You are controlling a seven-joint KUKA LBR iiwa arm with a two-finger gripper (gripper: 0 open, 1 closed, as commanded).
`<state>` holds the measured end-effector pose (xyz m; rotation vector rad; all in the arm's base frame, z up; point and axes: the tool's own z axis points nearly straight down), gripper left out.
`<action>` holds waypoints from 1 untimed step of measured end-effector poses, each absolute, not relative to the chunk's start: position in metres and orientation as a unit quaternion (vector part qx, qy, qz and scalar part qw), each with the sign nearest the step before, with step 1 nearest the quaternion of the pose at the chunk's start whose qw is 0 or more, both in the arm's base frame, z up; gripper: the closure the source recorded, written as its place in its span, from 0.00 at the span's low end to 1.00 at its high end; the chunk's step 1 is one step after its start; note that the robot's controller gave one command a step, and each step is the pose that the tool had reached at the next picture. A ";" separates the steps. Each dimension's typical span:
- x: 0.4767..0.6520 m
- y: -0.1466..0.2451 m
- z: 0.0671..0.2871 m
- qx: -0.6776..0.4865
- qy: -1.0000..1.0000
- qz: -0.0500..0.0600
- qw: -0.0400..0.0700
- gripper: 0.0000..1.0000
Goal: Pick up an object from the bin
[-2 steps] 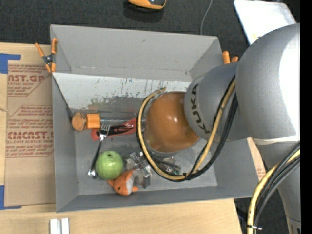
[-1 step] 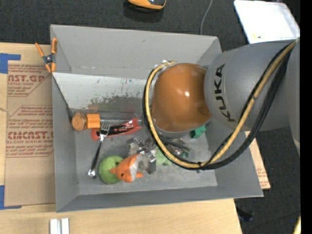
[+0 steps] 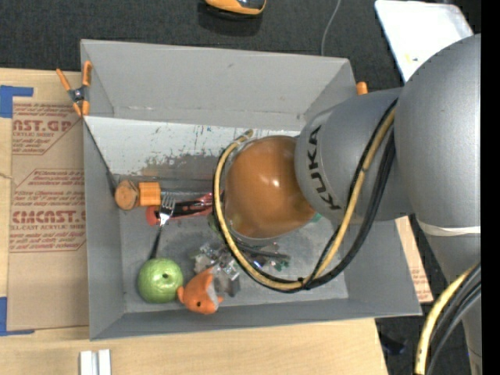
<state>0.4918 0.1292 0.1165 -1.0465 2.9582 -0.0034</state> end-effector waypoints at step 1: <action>0.491 0.133 0.072 -0.358 0.934 0.000 0.000 1.00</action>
Offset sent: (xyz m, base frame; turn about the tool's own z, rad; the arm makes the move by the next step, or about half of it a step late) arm -0.0034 0.0037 -0.0226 -0.0445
